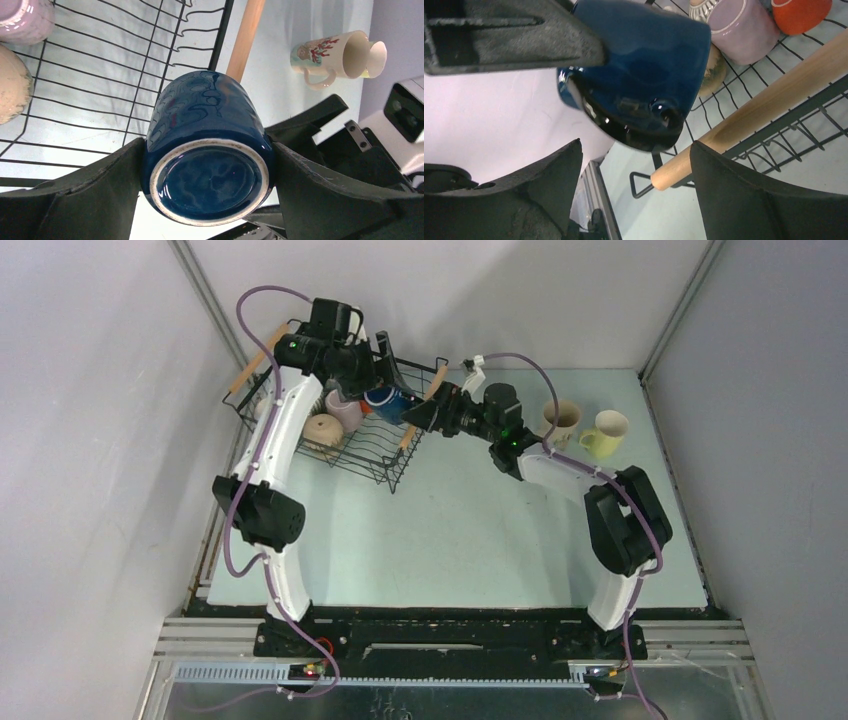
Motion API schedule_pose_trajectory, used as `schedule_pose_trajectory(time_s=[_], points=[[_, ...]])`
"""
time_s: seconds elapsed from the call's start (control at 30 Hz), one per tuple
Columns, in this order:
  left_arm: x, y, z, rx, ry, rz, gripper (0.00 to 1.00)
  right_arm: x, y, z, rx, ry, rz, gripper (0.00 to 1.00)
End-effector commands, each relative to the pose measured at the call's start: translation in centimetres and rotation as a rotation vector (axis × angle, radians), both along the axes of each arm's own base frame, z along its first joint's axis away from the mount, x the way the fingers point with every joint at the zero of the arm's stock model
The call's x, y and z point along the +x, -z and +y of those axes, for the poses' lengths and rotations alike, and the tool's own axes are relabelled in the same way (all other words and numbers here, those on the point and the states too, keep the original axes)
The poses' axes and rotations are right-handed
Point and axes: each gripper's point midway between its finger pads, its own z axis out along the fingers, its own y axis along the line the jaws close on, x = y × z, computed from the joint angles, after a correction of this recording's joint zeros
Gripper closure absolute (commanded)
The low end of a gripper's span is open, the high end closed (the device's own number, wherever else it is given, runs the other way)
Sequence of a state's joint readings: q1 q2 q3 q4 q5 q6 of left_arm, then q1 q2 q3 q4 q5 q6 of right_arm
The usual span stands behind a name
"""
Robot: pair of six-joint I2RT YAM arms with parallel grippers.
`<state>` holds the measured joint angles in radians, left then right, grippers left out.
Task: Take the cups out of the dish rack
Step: Unload the cup from the dish rack, then place the cup at the center of the board.
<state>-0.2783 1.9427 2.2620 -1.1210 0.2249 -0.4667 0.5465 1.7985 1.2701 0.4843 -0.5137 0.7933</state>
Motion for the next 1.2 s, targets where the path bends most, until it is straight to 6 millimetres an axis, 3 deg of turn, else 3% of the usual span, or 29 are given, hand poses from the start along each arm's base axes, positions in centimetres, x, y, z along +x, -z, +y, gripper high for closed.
schedule_pose_trajectory(time_s=[0.0,0.37,0.7,0.87,1.17], points=[[-1.4,-5.9,-0.9,-0.125,0.031,-0.14,0.89,0.4,-2.2,1.1,0.103,0.019,-0.067,0.14],[-2.3,-6.5,-2.2,-0.211,0.072,-0.123,0.9,0.8,-3.9,1.1,0.194,0.031,-0.083,0.14],[-3.5,-7.9,-3.7,-0.324,0.122,-0.112,0.9,-1.6,-8.4,0.1,0.326,-0.003,-0.136,0.19],[-4.3,-8.8,-4.9,-0.422,0.149,-0.098,0.9,-3.1,-11.4,-0.8,0.381,-0.021,-0.185,0.33],[-5.7,-10.5,-6.1,-0.601,0.155,-0.097,0.89,-5.6,-15.9,-2.6,0.425,-0.03,-0.271,0.77]])
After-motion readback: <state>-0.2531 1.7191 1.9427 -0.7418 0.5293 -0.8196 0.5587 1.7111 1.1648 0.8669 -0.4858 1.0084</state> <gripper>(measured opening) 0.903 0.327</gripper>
